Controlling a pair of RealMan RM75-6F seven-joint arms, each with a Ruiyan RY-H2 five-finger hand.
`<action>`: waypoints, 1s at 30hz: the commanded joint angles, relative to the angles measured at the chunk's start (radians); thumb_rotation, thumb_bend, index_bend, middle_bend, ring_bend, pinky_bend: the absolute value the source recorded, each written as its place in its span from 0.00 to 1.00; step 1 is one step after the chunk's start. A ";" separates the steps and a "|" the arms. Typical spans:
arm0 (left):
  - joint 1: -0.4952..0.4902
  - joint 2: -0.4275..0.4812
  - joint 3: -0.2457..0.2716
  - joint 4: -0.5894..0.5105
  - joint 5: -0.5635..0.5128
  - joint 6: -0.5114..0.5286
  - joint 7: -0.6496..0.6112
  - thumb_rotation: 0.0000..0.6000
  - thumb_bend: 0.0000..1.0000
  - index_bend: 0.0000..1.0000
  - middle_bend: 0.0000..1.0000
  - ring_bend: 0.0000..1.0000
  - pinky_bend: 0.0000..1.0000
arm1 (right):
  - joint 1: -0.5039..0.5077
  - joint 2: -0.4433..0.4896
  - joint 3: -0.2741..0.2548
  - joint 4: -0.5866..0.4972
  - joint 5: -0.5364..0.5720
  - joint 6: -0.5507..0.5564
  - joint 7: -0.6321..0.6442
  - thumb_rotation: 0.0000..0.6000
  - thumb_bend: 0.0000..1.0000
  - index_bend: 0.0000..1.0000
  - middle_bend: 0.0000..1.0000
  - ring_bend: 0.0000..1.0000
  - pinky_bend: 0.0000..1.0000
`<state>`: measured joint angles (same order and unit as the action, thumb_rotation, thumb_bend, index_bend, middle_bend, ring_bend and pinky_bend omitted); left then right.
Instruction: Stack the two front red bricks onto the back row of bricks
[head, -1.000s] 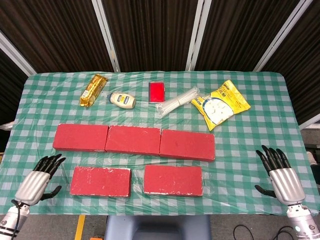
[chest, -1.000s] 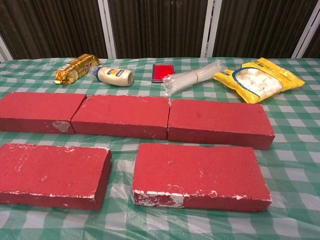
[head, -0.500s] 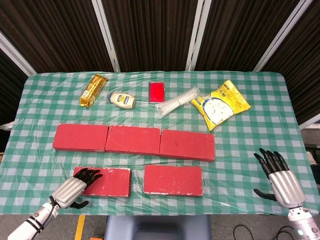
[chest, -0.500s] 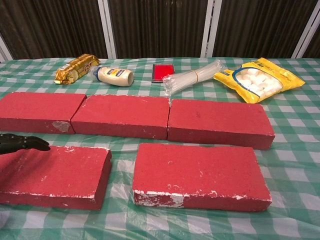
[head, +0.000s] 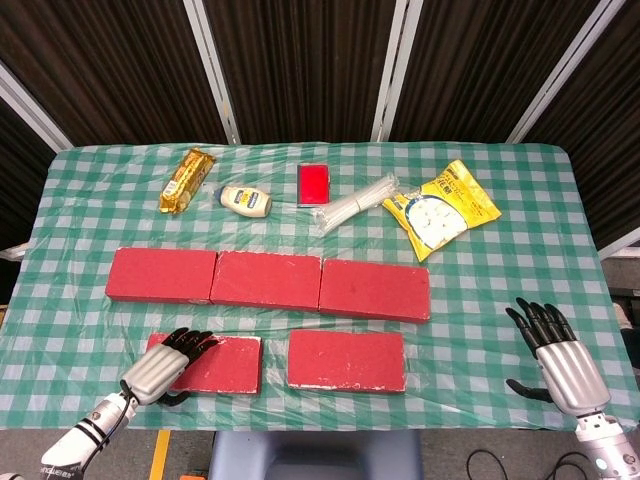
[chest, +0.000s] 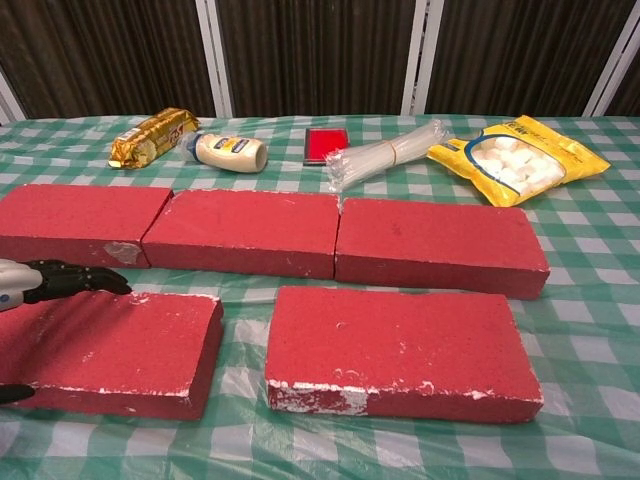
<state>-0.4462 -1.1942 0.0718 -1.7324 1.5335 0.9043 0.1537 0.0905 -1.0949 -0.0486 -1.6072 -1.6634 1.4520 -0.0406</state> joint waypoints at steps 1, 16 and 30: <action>-0.006 -0.003 -0.001 0.004 -0.017 -0.007 0.013 1.00 0.29 0.00 0.00 0.00 0.03 | -0.001 0.001 0.001 -0.001 0.002 0.001 0.001 1.00 0.13 0.00 0.00 0.00 0.00; -0.043 -0.003 -0.007 0.015 -0.112 -0.056 0.057 1.00 0.28 0.00 0.00 0.00 0.05 | 0.000 -0.003 0.001 0.000 0.005 -0.006 -0.010 1.00 0.13 0.00 0.00 0.00 0.00; -0.072 -0.004 -0.007 0.036 -0.170 -0.087 0.074 1.00 0.27 0.00 0.09 0.13 0.25 | 0.004 -0.007 -0.002 -0.004 0.008 -0.022 -0.024 1.00 0.13 0.00 0.00 0.00 0.00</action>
<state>-0.5172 -1.1970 0.0636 -1.6986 1.3655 0.8178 0.2252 0.0947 -1.1022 -0.0501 -1.6107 -1.6553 1.4301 -0.0650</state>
